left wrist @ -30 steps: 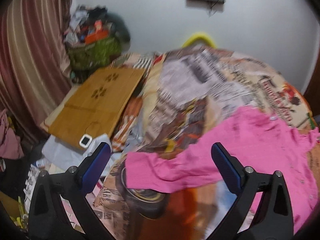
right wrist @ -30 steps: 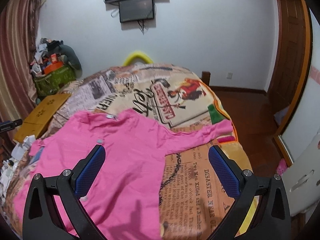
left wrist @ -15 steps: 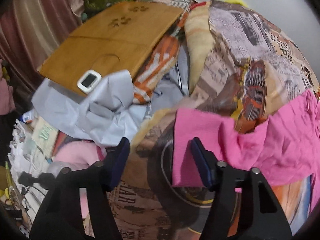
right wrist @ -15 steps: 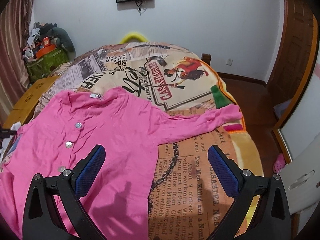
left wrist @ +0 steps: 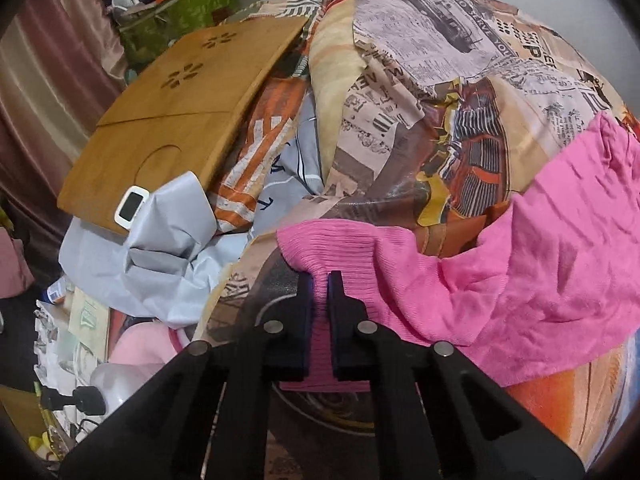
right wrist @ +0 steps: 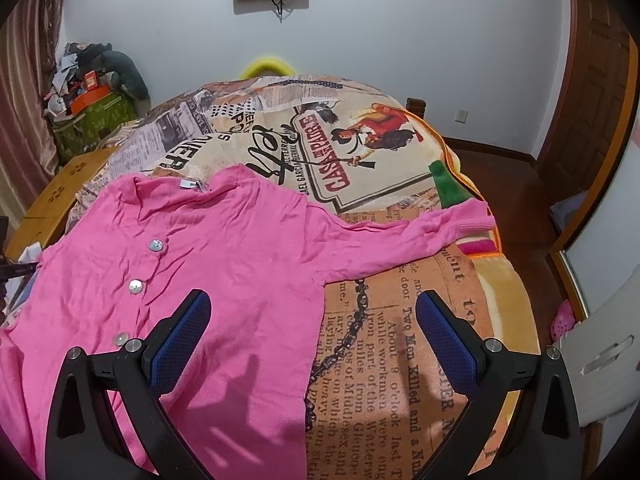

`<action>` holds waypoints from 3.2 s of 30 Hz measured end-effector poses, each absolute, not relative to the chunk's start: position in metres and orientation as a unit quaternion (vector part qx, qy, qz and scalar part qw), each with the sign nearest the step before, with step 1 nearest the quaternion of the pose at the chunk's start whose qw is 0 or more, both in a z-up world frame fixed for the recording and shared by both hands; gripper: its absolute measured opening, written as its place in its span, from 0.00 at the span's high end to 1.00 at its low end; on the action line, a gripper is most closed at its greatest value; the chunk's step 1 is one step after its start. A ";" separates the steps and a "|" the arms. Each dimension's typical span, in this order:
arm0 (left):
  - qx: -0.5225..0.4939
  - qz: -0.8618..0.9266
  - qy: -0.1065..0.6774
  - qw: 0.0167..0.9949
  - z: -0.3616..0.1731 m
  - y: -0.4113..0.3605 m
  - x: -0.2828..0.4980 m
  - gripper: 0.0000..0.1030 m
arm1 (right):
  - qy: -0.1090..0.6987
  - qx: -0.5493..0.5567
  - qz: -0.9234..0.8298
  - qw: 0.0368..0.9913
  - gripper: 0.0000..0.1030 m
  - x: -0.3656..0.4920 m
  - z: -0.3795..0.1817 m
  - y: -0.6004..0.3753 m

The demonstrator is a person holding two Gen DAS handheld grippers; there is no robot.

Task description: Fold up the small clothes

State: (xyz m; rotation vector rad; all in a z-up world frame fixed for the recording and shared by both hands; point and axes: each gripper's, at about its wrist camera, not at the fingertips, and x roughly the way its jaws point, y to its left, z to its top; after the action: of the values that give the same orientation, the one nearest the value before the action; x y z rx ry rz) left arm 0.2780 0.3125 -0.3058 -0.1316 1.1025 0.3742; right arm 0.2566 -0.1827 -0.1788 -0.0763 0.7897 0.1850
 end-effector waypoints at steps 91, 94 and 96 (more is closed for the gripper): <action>-0.021 0.010 0.485 0.874 -0.193 0.128 0.388 0.37 | 0.408 0.060 0.059 0.909 0.96 0.394 -0.172 -0.340; -0.031 0.011 0.482 0.875 -0.190 0.136 0.381 0.37 | 0.392 0.050 0.077 0.915 0.96 0.387 -0.148 -0.327; -0.031 0.014 0.480 0.877 -0.188 0.138 0.376 0.37 | 0.379 0.045 0.090 0.920 0.96 0.381 -0.132 -0.316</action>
State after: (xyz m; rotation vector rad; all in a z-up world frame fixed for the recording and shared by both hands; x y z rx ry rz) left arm 0.3764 0.1384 -0.1881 -0.0645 1.0007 0.0282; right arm 0.3814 -0.3158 -0.1319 0.0923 0.7791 0.1856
